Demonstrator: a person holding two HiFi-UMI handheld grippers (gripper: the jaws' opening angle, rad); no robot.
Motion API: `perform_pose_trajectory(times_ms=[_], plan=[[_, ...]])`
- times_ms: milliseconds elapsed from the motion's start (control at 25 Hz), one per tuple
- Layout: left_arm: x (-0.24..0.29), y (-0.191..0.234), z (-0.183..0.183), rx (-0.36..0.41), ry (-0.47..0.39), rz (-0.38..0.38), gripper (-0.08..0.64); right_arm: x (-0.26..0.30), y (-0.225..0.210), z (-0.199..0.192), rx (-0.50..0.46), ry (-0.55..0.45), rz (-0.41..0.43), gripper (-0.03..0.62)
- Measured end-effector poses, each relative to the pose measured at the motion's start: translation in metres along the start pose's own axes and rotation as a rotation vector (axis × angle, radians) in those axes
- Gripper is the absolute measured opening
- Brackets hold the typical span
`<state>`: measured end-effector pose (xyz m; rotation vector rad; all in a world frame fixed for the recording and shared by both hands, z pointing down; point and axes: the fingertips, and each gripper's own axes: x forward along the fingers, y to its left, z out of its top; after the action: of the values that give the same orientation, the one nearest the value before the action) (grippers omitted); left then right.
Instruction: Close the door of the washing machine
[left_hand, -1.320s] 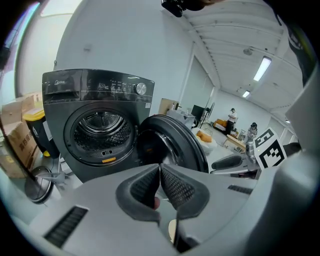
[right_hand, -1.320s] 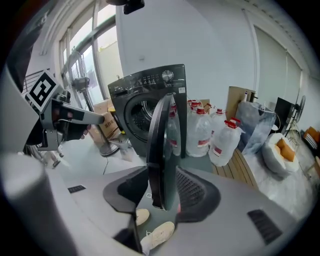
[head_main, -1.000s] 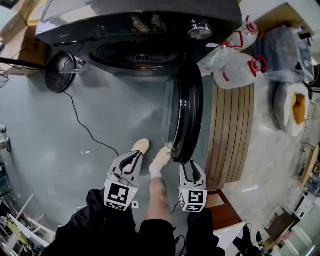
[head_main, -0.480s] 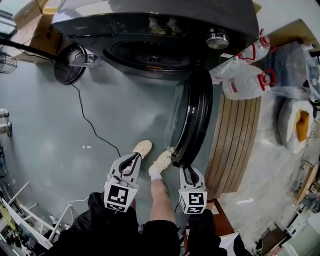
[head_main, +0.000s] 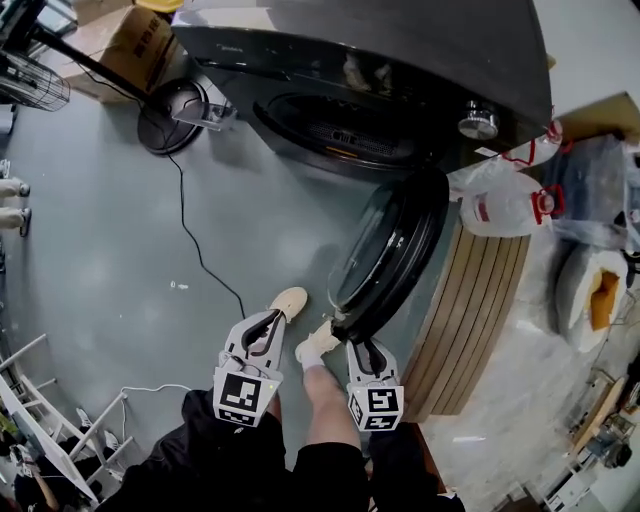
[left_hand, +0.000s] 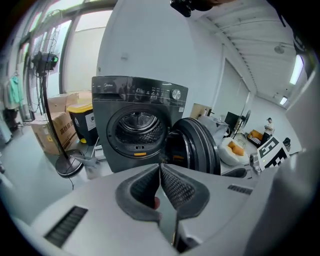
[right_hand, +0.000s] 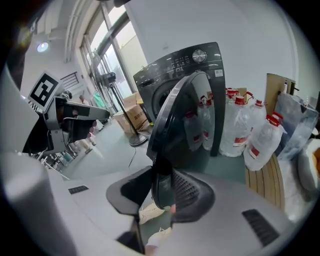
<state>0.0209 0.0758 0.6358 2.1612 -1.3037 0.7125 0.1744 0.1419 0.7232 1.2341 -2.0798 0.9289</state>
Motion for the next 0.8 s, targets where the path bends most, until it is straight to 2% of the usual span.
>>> perform_pose_trajectory(times_ms=[240,400,560,800], plan=[[-0.007,0.028,-0.003,-0.034,-0.020,0.048,0.029,0.021,0.029,0.015,0.011,0.019,0.030,0.140],[-0.011,0.055,-0.006,-0.047,-0.024,0.052,0.029,0.037,0.051,0.025,0.026,0.026,0.039,0.144],[-0.013,0.082,0.001,-0.029,-0.032,0.050,0.029,0.055,0.065,0.039,0.061,0.016,0.020,0.144],[-0.023,0.125,0.008,-0.056,-0.045,0.065,0.029,0.086,0.094,0.063,0.125,0.002,0.008,0.143]])
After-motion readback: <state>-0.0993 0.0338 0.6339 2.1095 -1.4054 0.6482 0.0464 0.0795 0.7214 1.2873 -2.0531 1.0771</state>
